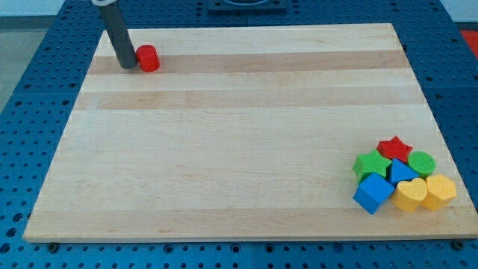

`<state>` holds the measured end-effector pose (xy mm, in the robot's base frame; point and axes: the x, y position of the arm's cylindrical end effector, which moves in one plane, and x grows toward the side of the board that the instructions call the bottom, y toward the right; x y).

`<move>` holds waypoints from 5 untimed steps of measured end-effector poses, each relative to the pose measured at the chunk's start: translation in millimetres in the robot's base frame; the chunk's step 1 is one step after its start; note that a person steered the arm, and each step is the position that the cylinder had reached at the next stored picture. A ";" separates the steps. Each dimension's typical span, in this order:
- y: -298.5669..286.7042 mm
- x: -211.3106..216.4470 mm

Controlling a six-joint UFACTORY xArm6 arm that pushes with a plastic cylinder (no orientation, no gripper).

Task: Place the red circle close to group of blocks

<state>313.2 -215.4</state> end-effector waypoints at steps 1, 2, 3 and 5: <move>14.0 22.1; -10.7 12.2; -55.2 -15.5; -9.7 -41.2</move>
<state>272.0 -225.1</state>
